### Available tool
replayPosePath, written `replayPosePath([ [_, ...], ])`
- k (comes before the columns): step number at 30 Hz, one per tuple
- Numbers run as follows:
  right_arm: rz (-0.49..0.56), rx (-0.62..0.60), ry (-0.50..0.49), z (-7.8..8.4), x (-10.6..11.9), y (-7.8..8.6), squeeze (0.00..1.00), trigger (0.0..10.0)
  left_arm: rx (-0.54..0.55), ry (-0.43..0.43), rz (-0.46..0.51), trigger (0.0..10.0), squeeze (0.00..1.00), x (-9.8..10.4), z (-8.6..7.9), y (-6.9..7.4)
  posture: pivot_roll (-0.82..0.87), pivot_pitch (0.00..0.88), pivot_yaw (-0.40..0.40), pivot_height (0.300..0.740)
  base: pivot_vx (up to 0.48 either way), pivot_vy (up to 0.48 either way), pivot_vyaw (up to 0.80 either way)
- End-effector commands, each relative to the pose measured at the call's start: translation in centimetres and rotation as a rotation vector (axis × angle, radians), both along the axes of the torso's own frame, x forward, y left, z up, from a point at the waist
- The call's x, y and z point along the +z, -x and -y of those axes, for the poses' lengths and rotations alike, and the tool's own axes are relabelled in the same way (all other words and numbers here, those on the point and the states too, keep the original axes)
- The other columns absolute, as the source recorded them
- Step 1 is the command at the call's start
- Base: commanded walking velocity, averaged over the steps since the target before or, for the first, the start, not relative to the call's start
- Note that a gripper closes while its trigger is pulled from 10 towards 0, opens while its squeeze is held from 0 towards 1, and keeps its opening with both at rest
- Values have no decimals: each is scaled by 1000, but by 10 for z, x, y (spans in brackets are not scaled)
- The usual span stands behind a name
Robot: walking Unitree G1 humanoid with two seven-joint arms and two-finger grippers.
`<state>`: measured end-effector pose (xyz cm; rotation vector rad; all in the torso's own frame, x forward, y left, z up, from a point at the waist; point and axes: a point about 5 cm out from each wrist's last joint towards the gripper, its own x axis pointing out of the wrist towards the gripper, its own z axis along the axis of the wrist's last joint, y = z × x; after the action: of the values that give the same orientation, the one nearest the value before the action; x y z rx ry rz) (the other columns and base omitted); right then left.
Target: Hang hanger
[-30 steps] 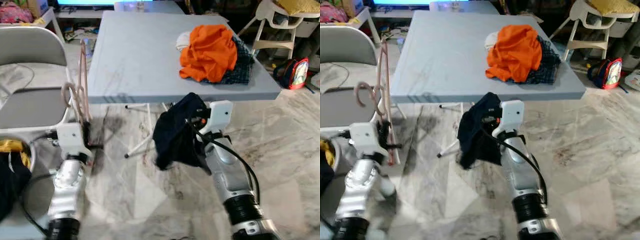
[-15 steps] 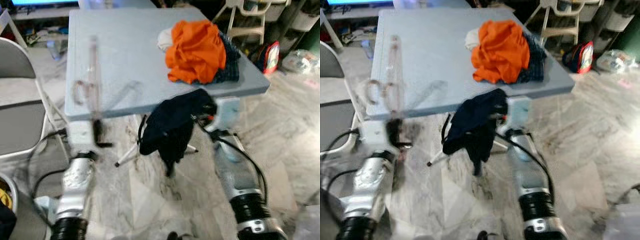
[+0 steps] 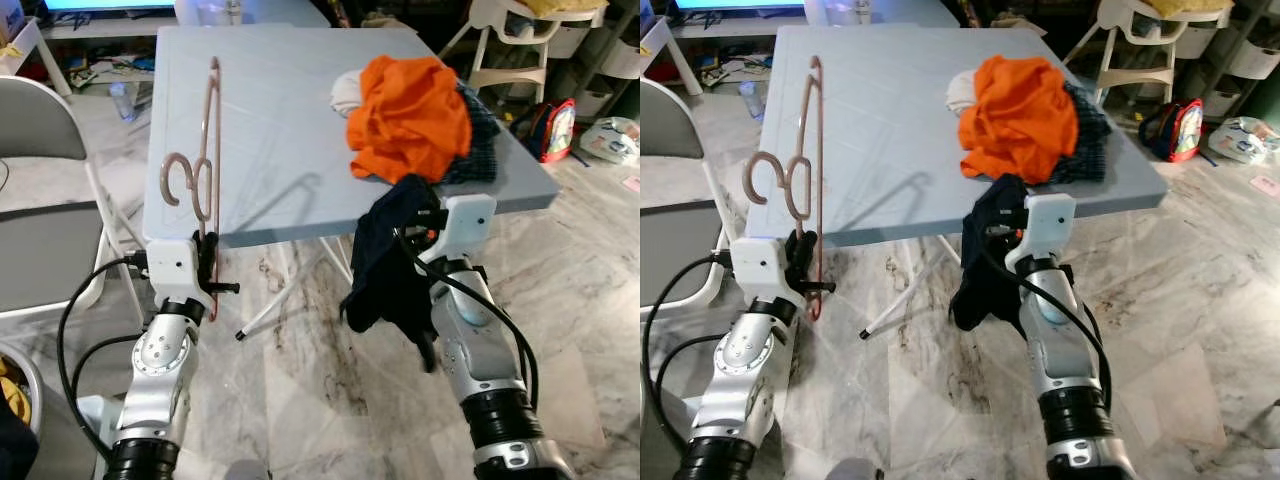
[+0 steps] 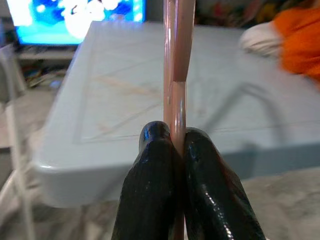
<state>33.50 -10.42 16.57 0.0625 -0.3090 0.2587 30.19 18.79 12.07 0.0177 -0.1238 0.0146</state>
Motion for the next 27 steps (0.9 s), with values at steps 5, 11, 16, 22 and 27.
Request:
replayPosePath([
  [5, 44, -15, 11, 7, 9, 0, 0, 10000, -15, 9, 11, 10000, 0, 3, 6, 1, 229, 165, -62, 740, 460, 0, 640],
  [11, 39, -16, 1, 9, 9, 0, 0, 10000, -17, 14, 4, 10000, 0, 3, 8, 3, 228, 171, -63, 740, 459, 0, 73],
  [16, 37, 9, 18, 6, 7, 1, 0, 10000, -9, 10, 11, 10000, 0, 5, 8, 3, 228, 171, -64, 740, 450, 0, 0],
  [22, 32, 35, 13, 2, 7, 2, 0, 10000, 32, 2, 3, 10000, 0, 5, 6, 5, 231, 171, -65, 740, 189, 0, 0],
  [27, 25, 59, 9, 0, 6, 2, 0, 10000, 124, -107, 32, 10000, 0, 8, -1, 10, 235, 172, -68, 740, 0, 0, 0],
])
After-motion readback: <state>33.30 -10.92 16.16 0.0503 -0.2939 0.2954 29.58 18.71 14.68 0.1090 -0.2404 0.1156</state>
